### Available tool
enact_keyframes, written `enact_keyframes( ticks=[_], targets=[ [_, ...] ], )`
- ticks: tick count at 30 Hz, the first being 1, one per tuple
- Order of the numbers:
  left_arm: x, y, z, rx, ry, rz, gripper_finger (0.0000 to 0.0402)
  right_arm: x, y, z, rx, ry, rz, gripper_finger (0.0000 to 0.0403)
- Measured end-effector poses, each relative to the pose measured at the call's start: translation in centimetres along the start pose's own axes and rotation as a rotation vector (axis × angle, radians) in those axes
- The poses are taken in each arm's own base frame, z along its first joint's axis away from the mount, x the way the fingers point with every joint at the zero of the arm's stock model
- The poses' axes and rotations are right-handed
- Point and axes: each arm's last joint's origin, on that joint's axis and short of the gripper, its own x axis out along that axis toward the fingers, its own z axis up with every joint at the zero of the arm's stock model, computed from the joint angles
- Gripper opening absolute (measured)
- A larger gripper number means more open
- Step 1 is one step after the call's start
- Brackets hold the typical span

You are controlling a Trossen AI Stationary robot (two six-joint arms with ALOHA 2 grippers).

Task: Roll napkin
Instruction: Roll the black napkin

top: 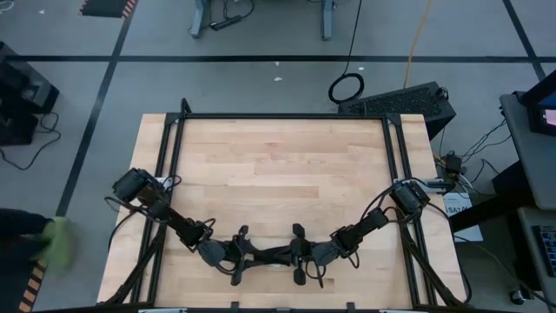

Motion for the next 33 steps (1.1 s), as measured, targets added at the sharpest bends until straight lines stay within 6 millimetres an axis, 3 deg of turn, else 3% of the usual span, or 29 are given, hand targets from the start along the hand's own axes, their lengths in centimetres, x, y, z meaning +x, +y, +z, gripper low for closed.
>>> enact_keyframes(
  ticks=[5, 12, 16, 20, 28, 33],
  targets=[
    [-0.4, -0.6, 0.7, -0.017, -0.042, -0.020, 0.0127, -0.5, 0.5, 1.6, 0.008, -0.026, 0.017, 0.0000],
    [-1.8, -3.0, -0.7, 0.000, 0.003, -0.086, 0.0127, -3.0, 2.5, 3.1, -0.055, 0.147, 0.053, 0.0000],
    [-2.8, -4.4, -1.5, 0.020, 0.023, -0.139, 0.0127, -4.1, 4.6, 1.9, -0.020, 0.174, 0.136, 0.0000],
    [-2.9, -4.4, -1.9, 0.023, 0.051, -0.122, 0.0127, -4.4, 5.5, 0.1, 0.018, 0.148, 0.076, 0.0000],
    [-1.5, -3.2, -2.8, -0.011, 0.115, -0.085, 0.0127, -3.1, 5.5, -2.0, 0.020, 0.139, -0.001, 0.0000],
    [-0.3, -3.1, -3.1, -0.009, 0.127, -0.080, 0.0127, -2.4, 4.6, -1.9, 0.030, 0.155, -0.044, 0.0000]
  ],
)
